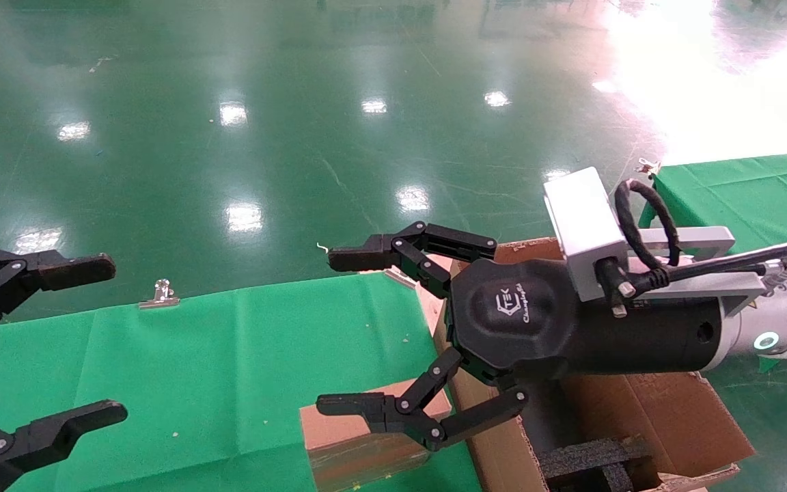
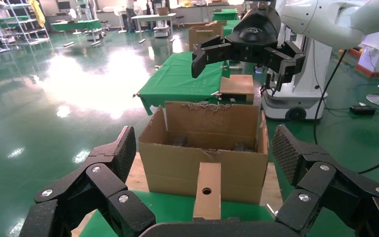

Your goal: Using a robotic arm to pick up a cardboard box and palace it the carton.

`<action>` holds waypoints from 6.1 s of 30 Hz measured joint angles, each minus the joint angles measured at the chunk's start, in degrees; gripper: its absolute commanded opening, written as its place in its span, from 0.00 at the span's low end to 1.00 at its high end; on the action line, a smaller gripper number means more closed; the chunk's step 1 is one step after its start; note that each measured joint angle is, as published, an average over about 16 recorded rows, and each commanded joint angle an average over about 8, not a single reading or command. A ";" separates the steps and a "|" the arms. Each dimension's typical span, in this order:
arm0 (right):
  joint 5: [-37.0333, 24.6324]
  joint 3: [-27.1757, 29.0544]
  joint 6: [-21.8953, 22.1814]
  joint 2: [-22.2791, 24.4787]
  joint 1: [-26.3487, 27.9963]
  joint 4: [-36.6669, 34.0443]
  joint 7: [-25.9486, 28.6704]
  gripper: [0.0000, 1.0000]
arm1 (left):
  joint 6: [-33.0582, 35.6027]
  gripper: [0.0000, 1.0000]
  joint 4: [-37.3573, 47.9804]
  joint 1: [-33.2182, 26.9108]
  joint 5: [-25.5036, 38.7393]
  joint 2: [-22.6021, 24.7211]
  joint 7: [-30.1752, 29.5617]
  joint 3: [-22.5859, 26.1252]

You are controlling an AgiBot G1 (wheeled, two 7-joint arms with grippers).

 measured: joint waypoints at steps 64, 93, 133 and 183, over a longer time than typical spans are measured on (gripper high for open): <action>-36.41 -39.95 -5.31 -17.45 33.49 -17.26 -0.06 1.00 | 0.00 0.00 0.00 -0.01 -0.01 0.00 0.01 0.01; -39.64 -56.80 -4.66 -27.20 41.21 -25.35 -8.86 0.00 | -0.02 1.00 0.02 0.01 -0.01 0.00 0.01 0.01; -38.04 -55.98 -4.82 -26.02 41.87 -25.37 -9.26 0.00 | -0.02 1.00 0.02 0.01 -0.04 0.00 0.02 0.01; -18.16 -94.92 -5.36 0.04 86.23 -28.13 -10.08 0.00 | -0.02 1.00 0.03 0.00 -0.05 -0.01 0.02 0.02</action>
